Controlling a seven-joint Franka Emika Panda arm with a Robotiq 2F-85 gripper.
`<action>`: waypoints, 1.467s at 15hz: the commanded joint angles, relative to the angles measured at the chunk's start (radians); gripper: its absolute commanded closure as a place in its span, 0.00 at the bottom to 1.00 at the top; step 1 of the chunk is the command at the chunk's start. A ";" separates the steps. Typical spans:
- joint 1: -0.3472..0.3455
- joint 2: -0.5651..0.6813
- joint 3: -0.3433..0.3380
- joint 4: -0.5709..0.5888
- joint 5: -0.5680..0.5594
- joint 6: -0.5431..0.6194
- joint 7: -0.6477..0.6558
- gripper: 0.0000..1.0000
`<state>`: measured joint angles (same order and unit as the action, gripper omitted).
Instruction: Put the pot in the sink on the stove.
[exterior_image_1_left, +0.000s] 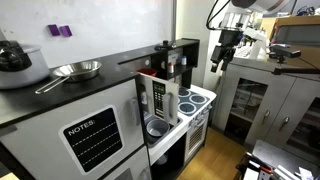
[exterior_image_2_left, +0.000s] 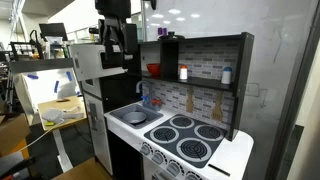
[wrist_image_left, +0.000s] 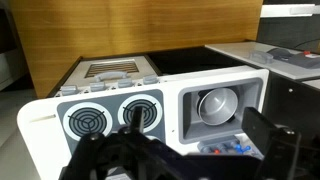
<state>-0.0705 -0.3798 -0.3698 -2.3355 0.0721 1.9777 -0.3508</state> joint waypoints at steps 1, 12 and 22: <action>-0.034 0.005 0.030 0.002 0.013 -0.003 -0.011 0.00; -0.034 0.005 0.030 0.002 0.013 -0.003 -0.011 0.00; -0.010 0.158 0.032 0.051 0.121 0.126 -0.128 0.00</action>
<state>-0.0701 -0.2881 -0.3558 -2.3243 0.1523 2.0745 -0.4300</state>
